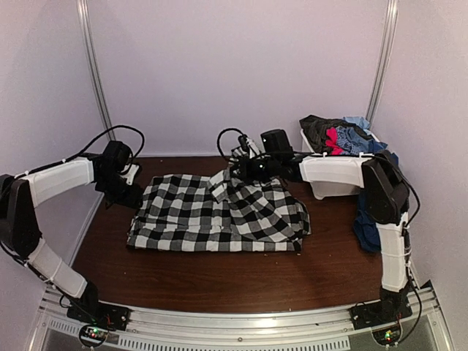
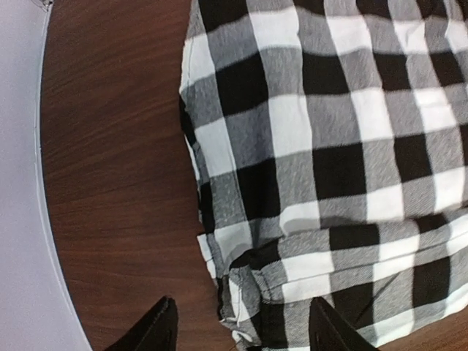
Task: Fold and stack the mixed laundry pile
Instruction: Fold the flattened shirt at the center of the board.
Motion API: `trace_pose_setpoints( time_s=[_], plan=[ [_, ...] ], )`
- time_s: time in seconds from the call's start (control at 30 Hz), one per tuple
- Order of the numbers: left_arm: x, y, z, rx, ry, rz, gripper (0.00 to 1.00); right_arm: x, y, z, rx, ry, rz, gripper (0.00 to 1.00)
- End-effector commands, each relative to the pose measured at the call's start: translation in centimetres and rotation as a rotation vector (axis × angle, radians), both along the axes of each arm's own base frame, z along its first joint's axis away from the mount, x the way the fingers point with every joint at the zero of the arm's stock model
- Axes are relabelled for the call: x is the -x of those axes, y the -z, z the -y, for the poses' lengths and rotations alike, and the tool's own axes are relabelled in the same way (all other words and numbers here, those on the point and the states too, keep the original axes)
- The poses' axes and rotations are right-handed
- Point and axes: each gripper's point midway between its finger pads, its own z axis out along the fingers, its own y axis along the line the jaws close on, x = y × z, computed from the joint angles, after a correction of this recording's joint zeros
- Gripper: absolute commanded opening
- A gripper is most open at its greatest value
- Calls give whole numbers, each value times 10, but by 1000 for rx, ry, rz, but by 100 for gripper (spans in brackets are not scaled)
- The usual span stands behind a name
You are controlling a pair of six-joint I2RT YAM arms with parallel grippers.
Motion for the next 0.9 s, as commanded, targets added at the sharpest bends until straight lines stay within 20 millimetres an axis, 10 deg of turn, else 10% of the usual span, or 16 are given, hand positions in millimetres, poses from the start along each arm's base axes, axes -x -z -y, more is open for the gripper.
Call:
trace_pose_setpoints(
  time_s=[0.0,0.23,0.87],
  plan=[
    [15,17,-13,-187,227,-132,62,-10,-69,35,-60,28,151,0],
    [-5,10,8,-169,415,-91,60,-15,-77,55,-56,26,158,0],
    [-3,85,9,-196,523,-308,43,-15,-83,69,-55,30,166,0]
  ],
)
